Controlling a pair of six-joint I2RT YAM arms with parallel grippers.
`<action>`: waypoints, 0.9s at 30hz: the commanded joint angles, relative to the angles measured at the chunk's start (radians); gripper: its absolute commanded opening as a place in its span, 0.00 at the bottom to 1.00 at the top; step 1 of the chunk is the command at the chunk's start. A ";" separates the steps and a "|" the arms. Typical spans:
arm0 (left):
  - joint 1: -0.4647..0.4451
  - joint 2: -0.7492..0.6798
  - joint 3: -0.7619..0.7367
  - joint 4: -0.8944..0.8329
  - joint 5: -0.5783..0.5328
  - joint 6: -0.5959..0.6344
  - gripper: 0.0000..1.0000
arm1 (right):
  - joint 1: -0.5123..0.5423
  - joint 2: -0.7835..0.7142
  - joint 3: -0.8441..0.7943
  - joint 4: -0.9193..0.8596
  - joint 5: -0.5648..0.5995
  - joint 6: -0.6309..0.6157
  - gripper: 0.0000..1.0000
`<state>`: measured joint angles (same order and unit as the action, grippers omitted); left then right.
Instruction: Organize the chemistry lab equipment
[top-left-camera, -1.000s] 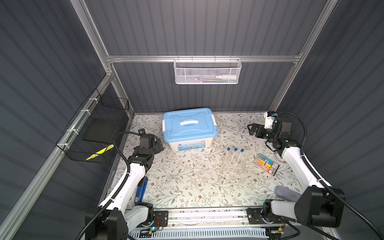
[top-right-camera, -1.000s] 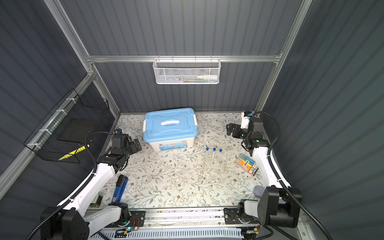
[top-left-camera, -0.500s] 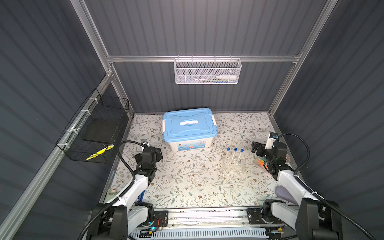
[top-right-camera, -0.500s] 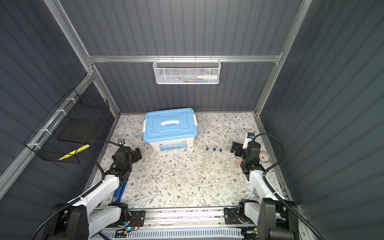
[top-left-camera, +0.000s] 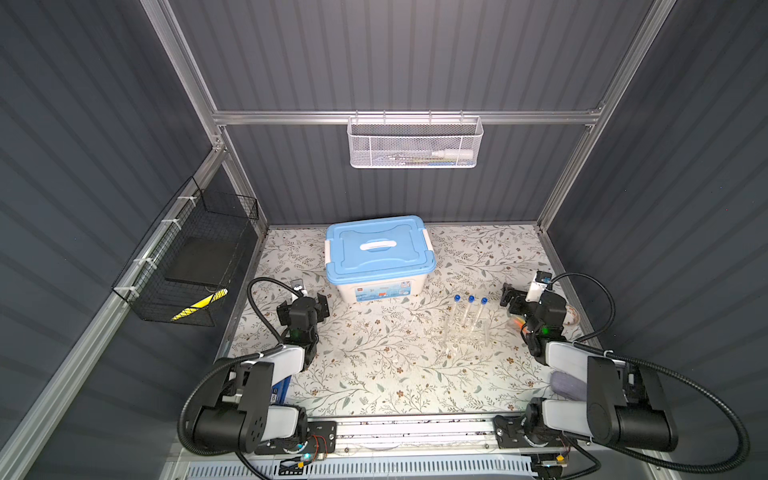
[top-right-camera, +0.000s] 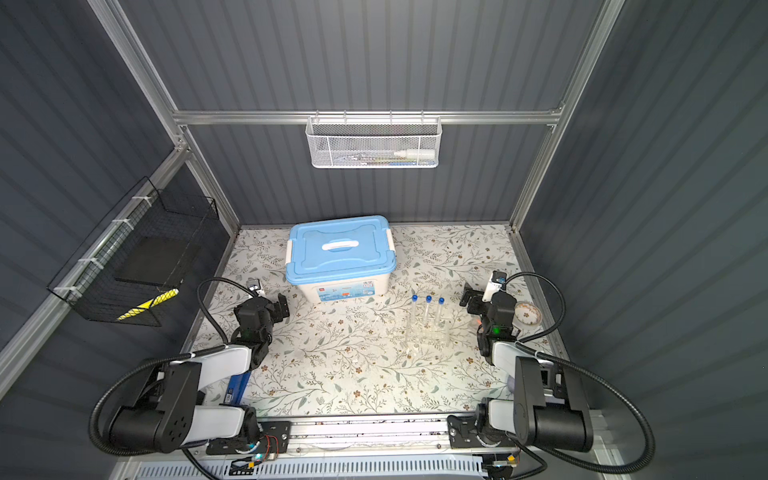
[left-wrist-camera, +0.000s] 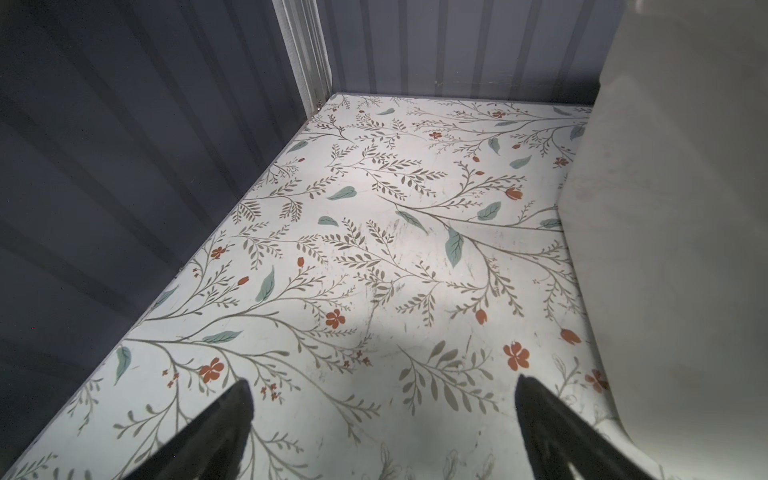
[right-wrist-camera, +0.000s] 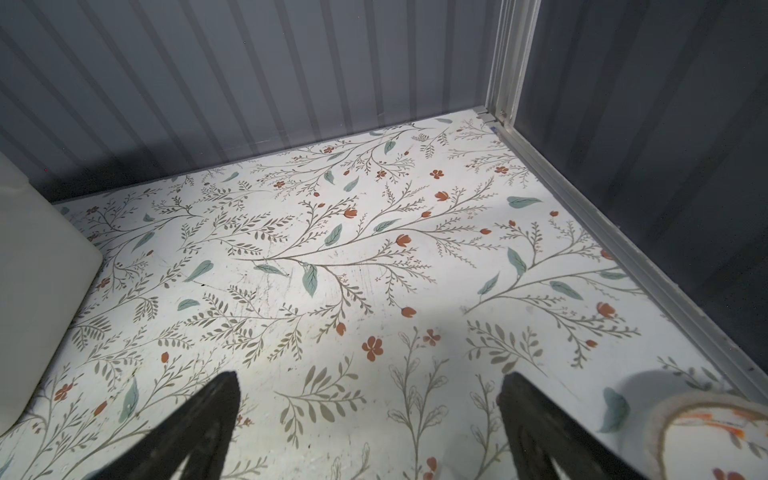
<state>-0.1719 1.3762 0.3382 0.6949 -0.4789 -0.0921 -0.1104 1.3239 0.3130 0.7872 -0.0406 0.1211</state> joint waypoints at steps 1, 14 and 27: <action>0.015 0.059 -0.025 0.198 0.009 0.039 1.00 | 0.003 0.026 -0.018 0.137 0.024 -0.018 0.99; 0.074 0.347 -0.030 0.551 0.093 0.065 1.00 | 0.002 0.131 -0.012 0.227 -0.001 -0.018 0.99; 0.081 0.344 0.116 0.262 0.118 0.063 1.00 | 0.003 0.128 -0.012 0.221 -0.002 -0.021 0.99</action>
<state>-0.0910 1.7088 0.4545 0.9668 -0.3683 -0.0502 -0.1104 1.4509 0.2993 0.9794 -0.0383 0.1143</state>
